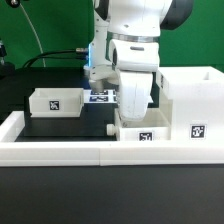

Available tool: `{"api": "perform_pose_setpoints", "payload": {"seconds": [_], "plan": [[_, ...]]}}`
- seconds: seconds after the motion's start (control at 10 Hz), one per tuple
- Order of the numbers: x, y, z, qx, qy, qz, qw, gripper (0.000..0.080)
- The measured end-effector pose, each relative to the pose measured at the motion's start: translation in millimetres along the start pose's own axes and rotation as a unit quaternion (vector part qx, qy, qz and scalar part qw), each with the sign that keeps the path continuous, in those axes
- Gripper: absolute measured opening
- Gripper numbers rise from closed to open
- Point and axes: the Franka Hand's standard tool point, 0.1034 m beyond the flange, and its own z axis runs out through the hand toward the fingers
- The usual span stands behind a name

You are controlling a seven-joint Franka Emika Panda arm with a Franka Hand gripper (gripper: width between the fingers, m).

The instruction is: Assemble drawer

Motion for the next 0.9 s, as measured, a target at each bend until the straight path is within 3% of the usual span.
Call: {"api": "perform_pose_setpoints", "payload": {"seconds": [0.4, 0.9], "plan": [[-0.6, -0.1, 0.0, 0.001, 0.0, 0.004, 1.0, 0.0044], [13.5, 0.8, -1.2, -0.001, 0.003, 0.008, 1.0, 0.0044]]}}
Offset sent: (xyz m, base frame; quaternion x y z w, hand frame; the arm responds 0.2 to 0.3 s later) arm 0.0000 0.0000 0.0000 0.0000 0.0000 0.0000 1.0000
